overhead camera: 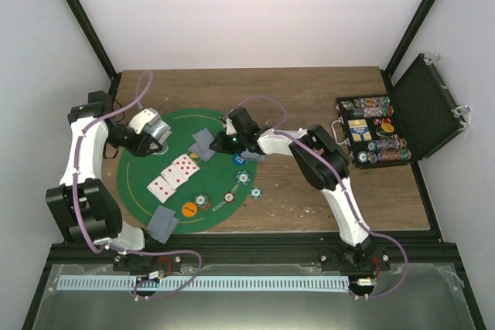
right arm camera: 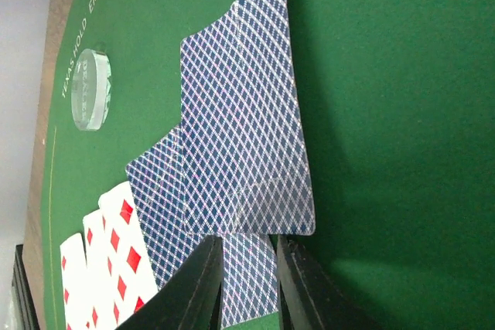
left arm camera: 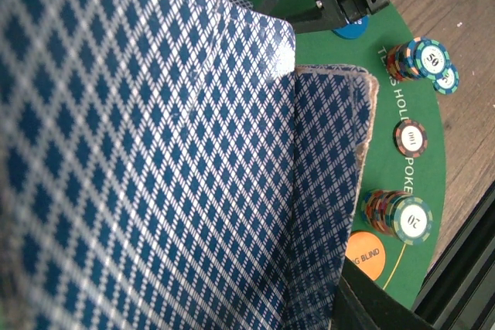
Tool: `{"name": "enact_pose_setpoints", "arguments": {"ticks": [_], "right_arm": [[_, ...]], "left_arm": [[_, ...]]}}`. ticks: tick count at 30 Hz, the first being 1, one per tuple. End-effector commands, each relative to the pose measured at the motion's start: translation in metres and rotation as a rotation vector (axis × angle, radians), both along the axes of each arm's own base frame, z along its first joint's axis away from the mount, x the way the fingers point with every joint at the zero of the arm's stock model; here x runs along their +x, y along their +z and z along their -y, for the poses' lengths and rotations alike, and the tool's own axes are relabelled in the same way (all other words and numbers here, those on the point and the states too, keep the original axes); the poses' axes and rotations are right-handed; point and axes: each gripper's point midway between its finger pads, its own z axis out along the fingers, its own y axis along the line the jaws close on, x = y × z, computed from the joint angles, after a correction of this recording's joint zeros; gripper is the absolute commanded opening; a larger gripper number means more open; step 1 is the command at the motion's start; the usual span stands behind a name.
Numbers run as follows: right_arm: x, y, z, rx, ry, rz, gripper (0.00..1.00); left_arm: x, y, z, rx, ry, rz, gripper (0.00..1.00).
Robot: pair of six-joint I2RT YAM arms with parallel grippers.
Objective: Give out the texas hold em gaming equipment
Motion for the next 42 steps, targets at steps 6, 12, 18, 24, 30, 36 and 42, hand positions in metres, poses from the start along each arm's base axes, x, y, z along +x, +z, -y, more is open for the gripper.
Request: {"name": "enact_pose_setpoints", "arguments": {"ticks": [6,12,18,24,30,36,42], "right_arm": [[0.012,0.025,0.009,-0.113,0.014,0.156,0.23],[0.008,0.038,0.011,-0.122,0.040,0.177,0.25],[0.003,0.023,0.007,-0.110,0.062,0.130,0.30],[-0.006,0.003,-0.002,-0.106,0.117,0.077,0.27],[-0.013,0.003,-0.008,-0.077,0.147,0.055,0.20],[-0.013,0.002,-0.010,-0.077,0.155,0.066,0.10],[-0.017,0.005,-0.012,-0.065,0.190,0.078,0.01]], "left_arm": [[0.004,0.013,0.001,-0.012,-0.025,0.045,0.40],[0.005,0.014,0.001,-0.013,-0.023,0.043,0.40],[0.006,0.013,0.002,-0.020,-0.020,0.042,0.40],[0.004,0.012,0.001,-0.014,-0.022,0.040,0.40],[0.005,0.015,0.001,-0.012,-0.022,0.046,0.40],[0.005,0.015,0.001,-0.010,-0.022,0.048,0.40],[0.005,0.015,0.001,-0.005,-0.023,0.050,0.40]]}}
